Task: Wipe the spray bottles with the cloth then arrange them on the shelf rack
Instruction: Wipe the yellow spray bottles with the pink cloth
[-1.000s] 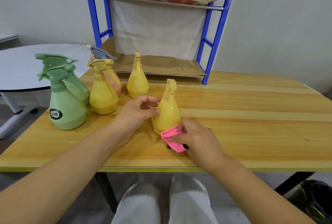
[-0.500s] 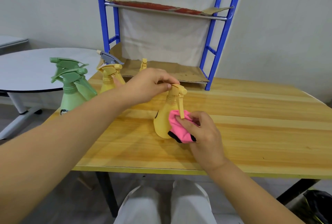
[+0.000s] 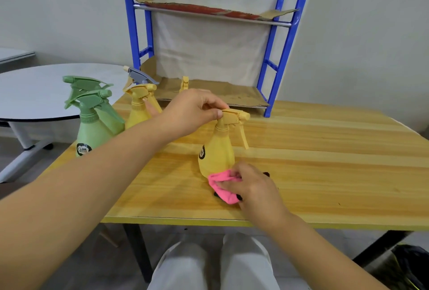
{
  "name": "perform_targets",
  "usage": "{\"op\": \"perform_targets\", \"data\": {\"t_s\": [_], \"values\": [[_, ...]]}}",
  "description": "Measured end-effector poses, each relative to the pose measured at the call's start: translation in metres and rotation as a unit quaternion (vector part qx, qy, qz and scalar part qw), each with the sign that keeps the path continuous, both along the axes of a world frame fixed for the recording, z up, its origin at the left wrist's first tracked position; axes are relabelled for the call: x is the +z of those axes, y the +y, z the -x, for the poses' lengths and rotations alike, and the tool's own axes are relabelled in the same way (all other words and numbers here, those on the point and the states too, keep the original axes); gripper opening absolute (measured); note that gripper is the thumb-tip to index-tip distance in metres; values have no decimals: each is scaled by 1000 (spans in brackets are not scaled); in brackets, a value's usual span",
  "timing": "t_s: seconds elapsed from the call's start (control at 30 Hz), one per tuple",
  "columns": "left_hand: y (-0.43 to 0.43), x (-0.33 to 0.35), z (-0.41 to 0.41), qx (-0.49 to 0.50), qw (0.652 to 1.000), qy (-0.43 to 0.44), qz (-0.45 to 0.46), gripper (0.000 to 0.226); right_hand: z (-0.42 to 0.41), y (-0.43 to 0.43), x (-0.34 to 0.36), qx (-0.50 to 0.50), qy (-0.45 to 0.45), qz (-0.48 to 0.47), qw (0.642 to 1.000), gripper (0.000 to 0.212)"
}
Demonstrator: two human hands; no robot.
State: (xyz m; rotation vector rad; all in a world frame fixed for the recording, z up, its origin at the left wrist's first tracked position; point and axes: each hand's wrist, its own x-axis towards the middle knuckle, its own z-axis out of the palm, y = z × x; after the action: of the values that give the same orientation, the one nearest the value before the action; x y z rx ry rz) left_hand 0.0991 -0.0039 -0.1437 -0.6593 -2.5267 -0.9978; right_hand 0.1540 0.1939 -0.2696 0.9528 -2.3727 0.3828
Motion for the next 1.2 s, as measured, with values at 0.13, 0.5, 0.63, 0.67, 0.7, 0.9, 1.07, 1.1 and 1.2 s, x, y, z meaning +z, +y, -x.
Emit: {"op": "perform_targets", "data": {"t_s": [0.13, 0.5, 0.63, 0.67, 0.7, 0.9, 1.07, 1.1, 1.2], "values": [[2, 2, -2, 2, 1000, -4, -8, 17, -6, 0, 11, -4, 85, 22, 996, 39], [13, 3, -8, 43, 999, -11, -2, 17, 8, -13, 17, -47, 120, 67, 989, 56], [14, 2, -6, 56, 998, -21, -9, 14, -1, -8, 6, -46, 35, -25, 998, 59], [14, 2, -6, 58, 998, -23, -11, 14, -2, -7, 6, -43, 25, -33, 998, 59], [15, 2, -6, 60, 998, -26, -12, 14, -1, -6, 8, -33, 22, -31, 999, 58], [16, 5, -8, 54, 997, -45, -22, 7, 11, -14, 44, -61, 84, 73, 992, 55], [17, 5, -8, 68, 995, -52, -48, 11, 18, -22, 38, -53, 93, 61, 992, 68], [17, 6, -8, 69, 995, -54, -51, 11, 17, -21, 33, -49, 84, 57, 994, 68], [18, 6, -10, 66, 994, -59, -61, 11, 10, -16, 23, -45, 39, 31, 998, 67]]}}
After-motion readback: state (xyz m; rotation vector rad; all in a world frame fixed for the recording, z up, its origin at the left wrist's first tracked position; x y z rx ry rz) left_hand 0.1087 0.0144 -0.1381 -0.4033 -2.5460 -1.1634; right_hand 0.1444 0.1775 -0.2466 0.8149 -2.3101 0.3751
